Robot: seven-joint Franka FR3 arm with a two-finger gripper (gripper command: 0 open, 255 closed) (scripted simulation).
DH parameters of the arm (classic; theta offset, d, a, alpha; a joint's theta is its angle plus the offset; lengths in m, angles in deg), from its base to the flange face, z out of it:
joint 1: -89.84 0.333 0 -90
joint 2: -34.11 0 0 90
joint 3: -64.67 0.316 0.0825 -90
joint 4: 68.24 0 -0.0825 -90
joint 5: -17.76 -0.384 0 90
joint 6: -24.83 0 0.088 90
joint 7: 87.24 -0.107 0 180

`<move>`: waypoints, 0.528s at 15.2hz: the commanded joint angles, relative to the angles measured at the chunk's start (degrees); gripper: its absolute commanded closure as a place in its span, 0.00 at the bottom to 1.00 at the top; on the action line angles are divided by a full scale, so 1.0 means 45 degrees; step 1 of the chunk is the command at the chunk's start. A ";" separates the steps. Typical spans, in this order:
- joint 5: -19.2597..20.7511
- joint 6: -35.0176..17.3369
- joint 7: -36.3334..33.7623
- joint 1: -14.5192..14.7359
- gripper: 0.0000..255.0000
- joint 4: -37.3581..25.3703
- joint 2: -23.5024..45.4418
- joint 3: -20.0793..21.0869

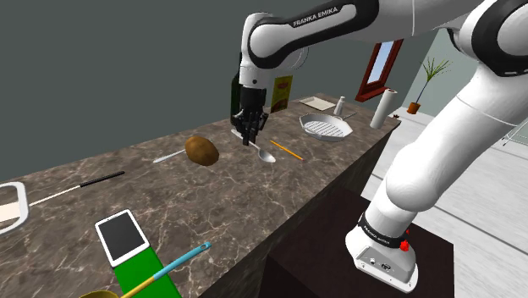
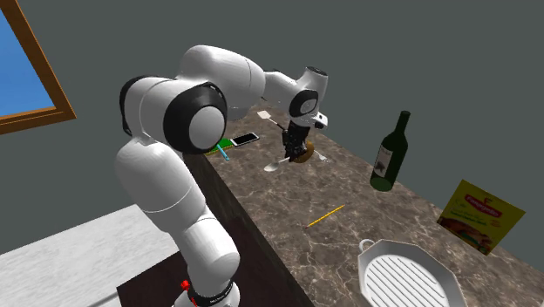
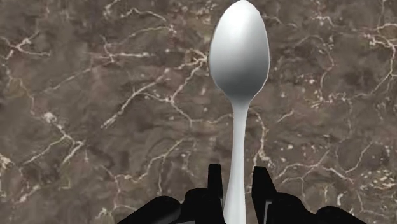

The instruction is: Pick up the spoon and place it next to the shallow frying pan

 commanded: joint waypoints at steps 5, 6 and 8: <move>0.0591 0.0441 0.1557 -0.0850 1.00 -0.0915 0.0799 -0.1035; 0.0683 0.0512 0.1805 -0.0988 1.00 -0.1127 0.0989 -0.1197; 0.0857 0.0660 0.2293 -0.1258 1.00 -0.1596 0.1398 -0.1511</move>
